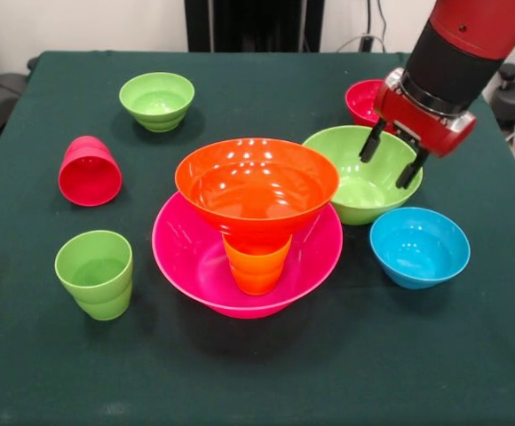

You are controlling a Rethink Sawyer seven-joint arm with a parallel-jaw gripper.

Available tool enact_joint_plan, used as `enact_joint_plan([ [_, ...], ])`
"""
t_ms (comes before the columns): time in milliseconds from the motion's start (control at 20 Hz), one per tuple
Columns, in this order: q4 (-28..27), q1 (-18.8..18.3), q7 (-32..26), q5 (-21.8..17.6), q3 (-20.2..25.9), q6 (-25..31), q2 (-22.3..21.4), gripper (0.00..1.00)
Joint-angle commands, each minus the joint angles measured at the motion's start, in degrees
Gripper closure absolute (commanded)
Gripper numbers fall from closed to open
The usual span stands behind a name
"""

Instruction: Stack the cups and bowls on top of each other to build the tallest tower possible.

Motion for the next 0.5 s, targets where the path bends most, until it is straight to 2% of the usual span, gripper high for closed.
enact_joint_plan([
  [50, 1.0, 0.06, -2.27, -2.63, 6.48, 3.52, -2.7, 0.0],
  [250, 2.11, 0.22, -3.48, -3.33, 6.6, 3.75, -4.16, 0.0],
  [500, 5.39, 0.65, -8.17, -6.65, 8.35, -1.52, -4.95, 0.0],
])
